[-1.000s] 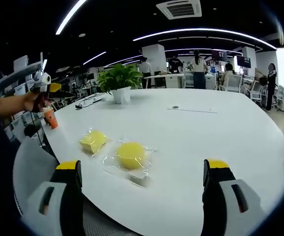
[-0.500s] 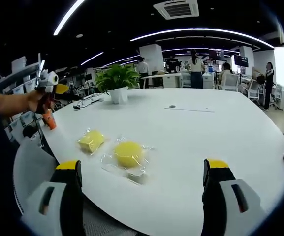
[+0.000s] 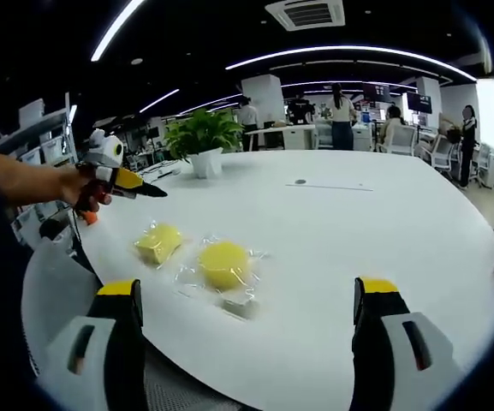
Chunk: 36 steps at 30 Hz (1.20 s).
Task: Compare the silicone blocks by pressing each to a similar depth, holding the contact briefly, and releasing to observe deformation and rebound differences across the visible hardness samples.
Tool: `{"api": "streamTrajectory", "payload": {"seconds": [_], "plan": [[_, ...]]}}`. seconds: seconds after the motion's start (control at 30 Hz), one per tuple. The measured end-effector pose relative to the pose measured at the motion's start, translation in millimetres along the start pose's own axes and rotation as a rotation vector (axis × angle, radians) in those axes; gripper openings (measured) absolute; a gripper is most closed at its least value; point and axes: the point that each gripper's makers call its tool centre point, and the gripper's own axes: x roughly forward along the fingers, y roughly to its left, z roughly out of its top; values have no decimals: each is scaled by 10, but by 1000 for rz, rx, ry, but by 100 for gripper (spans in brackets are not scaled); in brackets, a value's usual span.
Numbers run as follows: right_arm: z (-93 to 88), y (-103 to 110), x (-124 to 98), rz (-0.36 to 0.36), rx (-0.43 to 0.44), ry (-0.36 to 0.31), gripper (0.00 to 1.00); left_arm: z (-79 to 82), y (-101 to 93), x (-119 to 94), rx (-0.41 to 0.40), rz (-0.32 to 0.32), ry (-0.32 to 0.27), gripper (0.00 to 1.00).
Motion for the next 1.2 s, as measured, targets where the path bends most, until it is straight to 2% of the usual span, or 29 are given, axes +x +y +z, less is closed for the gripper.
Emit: {"api": "streamTrajectory", "payload": {"seconds": [0.27,0.4,0.47,0.57,0.73,1.03,1.13,1.2], "plan": [[-46,54,6,4,2,3,96,-78,59,336,-132,-23,21,98],[-42,66,-3,2,4,4,96,-170,97,526,-189,-34,49,95],[-44,56,-11,-1,8,3,96,-259,123,599,-212,-23,81,93],[-47,52,-41,-7,13,1,96,-325,123,690,-249,-27,90,88],[-131,38,-94,-17,30,8,96,-442,171,823,-304,-21,110,73],[-206,27,-130,-25,50,22,96,-529,312,964,-474,34,103,44],[-193,-3,-135,-32,54,17,96,-573,270,1036,-514,1,135,39],[-174,-11,-141,-35,56,13,96,-593,267,1045,-535,5,144,29]]}}
